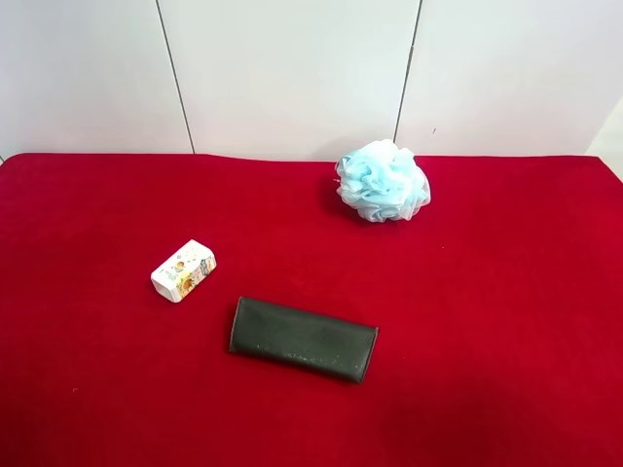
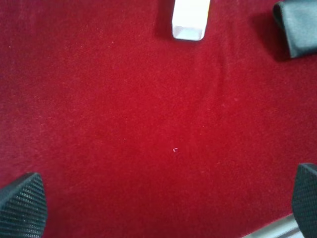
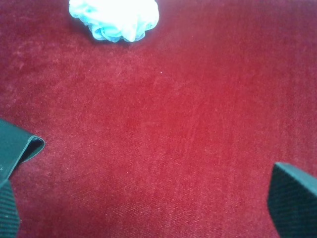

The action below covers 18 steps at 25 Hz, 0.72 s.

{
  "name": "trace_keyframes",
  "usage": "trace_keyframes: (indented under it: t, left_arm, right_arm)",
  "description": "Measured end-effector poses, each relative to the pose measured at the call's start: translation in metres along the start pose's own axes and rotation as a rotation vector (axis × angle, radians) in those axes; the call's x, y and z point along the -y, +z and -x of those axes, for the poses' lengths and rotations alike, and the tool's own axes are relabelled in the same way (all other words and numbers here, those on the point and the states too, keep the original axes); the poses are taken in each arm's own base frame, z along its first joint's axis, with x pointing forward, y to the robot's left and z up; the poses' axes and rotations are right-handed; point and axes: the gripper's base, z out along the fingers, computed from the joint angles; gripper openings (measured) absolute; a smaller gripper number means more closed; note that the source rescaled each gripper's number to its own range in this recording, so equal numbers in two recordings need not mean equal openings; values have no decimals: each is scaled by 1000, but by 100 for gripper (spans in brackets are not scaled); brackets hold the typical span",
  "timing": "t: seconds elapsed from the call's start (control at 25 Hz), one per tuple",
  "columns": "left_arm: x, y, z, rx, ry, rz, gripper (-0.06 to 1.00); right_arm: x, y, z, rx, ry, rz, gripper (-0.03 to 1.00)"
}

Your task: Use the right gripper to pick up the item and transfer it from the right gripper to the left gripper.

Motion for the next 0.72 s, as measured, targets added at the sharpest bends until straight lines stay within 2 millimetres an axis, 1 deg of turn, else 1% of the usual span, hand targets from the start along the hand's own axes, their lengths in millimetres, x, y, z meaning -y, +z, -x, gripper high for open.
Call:
trace_keyframes:
  t: [0.16, 0.28, 0.4, 0.48, 0.56, 0.72]
  left_arm:
    - [2, -11, -36, 118, -10, -3, 100]
    - [2, -16, -55, 195, -15, -4, 100]
    - [5, -19, -69, 257, -23, -22, 100]
    - [6, -20, -77, 291, -28, -38, 100]
    - [8, -15, -80, 293, -31, -51, 100]
    - [9, -10, -76, 340, -36, -60, 100]
  right_arm:
    - [0, 0, 0, 0, 0, 0, 100]
    - [0, 0, 0, 0, 0, 0, 100]
    - [0, 0, 0, 0, 0, 0, 100]
    - [0, 0, 0, 0, 0, 0, 100]
    - [0, 0, 0, 0, 0, 0, 100]
    - [0, 0, 0, 0, 0, 0, 100]
